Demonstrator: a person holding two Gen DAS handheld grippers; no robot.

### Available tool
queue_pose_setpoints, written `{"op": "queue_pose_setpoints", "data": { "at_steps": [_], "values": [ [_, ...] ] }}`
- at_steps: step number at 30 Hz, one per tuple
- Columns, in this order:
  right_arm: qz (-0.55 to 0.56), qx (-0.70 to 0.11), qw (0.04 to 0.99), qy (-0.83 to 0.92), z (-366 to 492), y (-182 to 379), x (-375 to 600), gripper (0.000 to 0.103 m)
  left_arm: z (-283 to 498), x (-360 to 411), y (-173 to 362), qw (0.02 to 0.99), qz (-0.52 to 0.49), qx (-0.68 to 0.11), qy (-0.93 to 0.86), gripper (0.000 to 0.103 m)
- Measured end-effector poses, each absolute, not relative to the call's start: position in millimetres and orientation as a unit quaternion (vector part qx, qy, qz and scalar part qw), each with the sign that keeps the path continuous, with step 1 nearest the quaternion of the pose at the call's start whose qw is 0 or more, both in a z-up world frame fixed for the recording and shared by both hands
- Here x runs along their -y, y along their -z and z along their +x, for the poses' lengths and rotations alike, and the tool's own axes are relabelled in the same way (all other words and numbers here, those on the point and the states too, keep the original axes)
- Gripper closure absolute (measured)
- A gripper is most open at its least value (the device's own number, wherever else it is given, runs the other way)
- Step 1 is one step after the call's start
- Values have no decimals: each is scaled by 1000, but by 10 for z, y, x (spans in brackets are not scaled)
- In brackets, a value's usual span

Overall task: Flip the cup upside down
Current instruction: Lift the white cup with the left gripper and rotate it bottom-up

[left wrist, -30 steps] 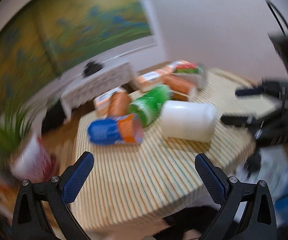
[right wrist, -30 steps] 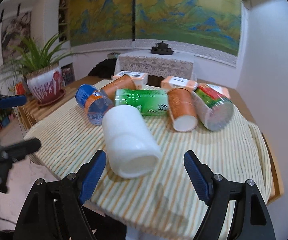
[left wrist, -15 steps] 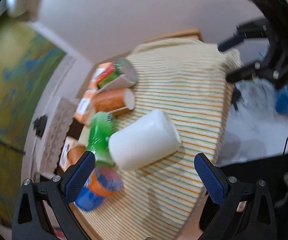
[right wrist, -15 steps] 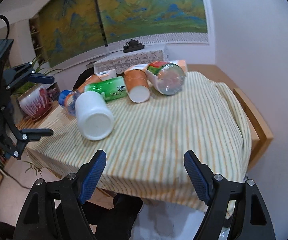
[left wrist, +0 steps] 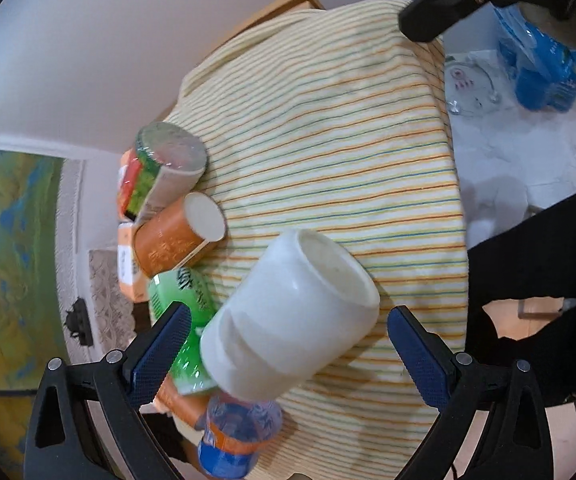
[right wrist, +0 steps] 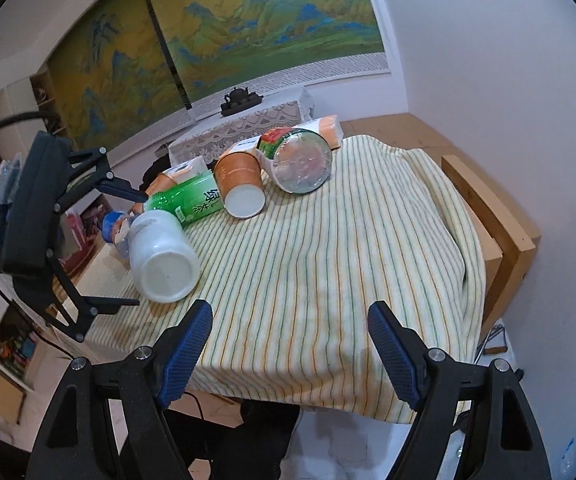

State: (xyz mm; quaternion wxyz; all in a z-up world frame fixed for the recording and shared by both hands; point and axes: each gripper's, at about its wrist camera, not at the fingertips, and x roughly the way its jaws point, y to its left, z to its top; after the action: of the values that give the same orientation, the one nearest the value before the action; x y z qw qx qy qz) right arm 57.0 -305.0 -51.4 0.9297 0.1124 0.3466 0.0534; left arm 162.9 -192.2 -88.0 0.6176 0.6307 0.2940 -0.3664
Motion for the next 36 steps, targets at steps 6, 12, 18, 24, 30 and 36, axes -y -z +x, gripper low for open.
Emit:
{"op": "queue_pose_setpoints", "data": {
  "at_steps": [6, 12, 18, 24, 30, 36],
  "values": [
    [136, -353, 925, -47, 614, 552, 3171, 26, 1781, 2028, 1081, 594, 637, -309, 383, 11],
    [147, -356, 922, -39, 638, 573, 3246, 26, 1918, 2052, 1093, 609, 613, -320, 389, 12],
    [145, -359, 921, -47, 659, 596, 3202, 26, 1939, 2009, 1021, 630, 582, -325, 398, 13],
    [146, -360, 920, -47, 655, 609, 3171, 26, 2021, 1912, 765, 689, 490, -342, 410, 14],
    [145, -360, 920, -51, 654, 598, 3151, 26, 2094, 1761, 570, 743, 404, -343, 408, 15],
    [138, -359, 921, -59, 643, 590, 3060, 26, 2138, 1553, 475, 784, 336, -341, 397, 17]
  ]
}}
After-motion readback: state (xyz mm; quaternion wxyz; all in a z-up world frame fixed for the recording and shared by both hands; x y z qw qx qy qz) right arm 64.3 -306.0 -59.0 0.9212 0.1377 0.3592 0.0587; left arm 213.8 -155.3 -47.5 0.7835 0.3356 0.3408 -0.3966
